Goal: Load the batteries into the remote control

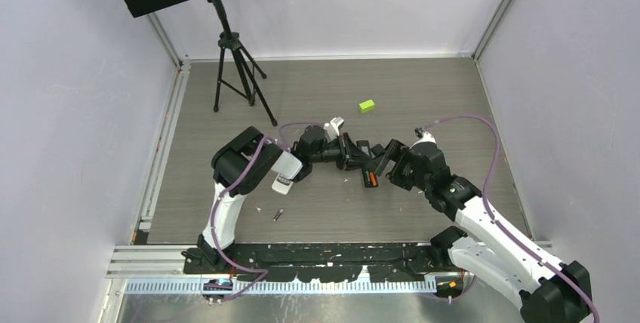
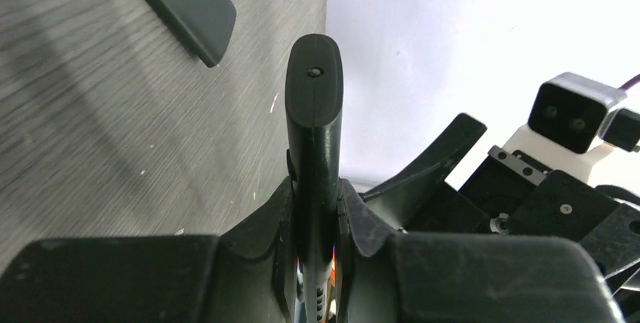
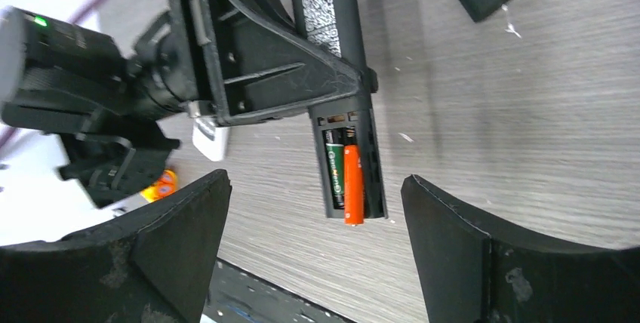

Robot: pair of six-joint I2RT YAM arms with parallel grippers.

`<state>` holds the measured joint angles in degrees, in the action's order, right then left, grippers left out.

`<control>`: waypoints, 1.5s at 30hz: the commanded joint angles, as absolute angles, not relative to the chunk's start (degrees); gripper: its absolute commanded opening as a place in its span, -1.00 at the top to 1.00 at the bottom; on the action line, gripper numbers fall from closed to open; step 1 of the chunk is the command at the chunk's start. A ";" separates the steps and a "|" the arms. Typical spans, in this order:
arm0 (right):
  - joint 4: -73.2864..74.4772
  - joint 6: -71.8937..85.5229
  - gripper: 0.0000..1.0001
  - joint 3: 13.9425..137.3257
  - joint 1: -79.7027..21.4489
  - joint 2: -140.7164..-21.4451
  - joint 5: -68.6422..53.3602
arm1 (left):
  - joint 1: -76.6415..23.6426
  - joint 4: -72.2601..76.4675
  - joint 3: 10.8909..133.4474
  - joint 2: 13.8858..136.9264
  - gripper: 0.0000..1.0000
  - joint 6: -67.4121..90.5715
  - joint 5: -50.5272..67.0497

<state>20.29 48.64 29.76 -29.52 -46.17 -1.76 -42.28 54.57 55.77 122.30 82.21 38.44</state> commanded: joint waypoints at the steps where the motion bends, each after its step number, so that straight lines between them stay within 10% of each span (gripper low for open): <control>1: 11.13 55.83 -0.80 28.93 -29.61 -44.25 -3.52 | -40.58 66.18 53.06 117.11 1.00 90.23 34.58; 20: -9.43 76.93 -0.83 24.60 -29.60 -40.97 0.79 | -39.02 70.30 49.25 108.59 1.00 106.86 25.60; 45: -20.71 80.86 0.26 20.35 -29.61 -44.02 -1.74 | -40.30 69.70 49.56 107.31 1.00 104.97 25.11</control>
<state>-16.49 80.29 19.99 -29.52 -43.55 -1.23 -39.79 66.30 49.25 110.10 106.06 25.87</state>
